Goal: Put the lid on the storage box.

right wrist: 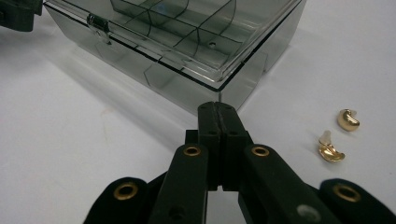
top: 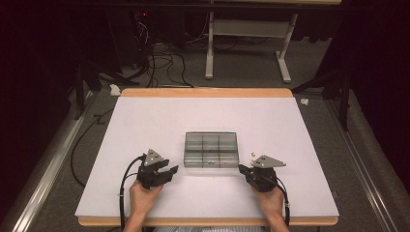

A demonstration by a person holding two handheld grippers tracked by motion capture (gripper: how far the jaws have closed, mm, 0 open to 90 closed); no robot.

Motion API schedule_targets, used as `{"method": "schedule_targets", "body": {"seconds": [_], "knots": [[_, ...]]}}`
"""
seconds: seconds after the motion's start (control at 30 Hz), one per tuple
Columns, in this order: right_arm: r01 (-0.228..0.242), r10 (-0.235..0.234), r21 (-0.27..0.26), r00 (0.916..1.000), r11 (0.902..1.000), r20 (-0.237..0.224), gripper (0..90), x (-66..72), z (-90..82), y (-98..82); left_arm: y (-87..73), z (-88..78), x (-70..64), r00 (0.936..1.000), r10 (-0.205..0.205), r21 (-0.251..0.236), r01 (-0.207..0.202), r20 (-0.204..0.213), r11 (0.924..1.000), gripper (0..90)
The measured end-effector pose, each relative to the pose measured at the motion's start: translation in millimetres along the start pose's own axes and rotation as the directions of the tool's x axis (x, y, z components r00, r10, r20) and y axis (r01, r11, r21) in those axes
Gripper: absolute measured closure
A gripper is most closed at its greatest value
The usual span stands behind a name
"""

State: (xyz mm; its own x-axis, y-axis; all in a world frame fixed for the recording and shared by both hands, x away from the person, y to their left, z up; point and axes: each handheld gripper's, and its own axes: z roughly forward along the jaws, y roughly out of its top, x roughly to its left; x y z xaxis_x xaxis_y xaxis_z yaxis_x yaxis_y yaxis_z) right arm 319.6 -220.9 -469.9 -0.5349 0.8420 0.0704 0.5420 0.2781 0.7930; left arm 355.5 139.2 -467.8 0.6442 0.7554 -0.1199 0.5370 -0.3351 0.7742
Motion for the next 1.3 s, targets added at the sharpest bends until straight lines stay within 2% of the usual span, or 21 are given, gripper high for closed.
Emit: {"method": "schedule_targets", "body": {"seconds": [0.17,0.47,0.8,1.3], "knots": [[0.000,0.000,0.000,1.0000,1.0000,0.002,90.0,0.1,0.1,0.1,1.1,2.9,-12.1,0.9990,0.033,0.004,-0.033,0.030,0.9995,57.1],[0.002,-0.002,-0.006,1.0000,1.0000,0.007,90.0,0.1,-1.2,1.0,3.4,10.5,-23.8,0.9980,0.043,-0.014,-0.043,0.047,0.9990,63.9],[-0.003,0.003,-0.013,0.9999,0.9999,0.010,90.0,0.6,-2.4,2.9,6.5,10.4,-27.0,0.9984,0.036,-0.045,-0.034,0.042,0.9984,68.9],[0.005,-0.005,-0.021,0.9999,0.9998,0.014,90.0,2.0,-3.9,7.9,9.3,9.8,-26.7,0.9991,0.033,-0.044,-0.031,0.027,0.9986,73.0]]}}
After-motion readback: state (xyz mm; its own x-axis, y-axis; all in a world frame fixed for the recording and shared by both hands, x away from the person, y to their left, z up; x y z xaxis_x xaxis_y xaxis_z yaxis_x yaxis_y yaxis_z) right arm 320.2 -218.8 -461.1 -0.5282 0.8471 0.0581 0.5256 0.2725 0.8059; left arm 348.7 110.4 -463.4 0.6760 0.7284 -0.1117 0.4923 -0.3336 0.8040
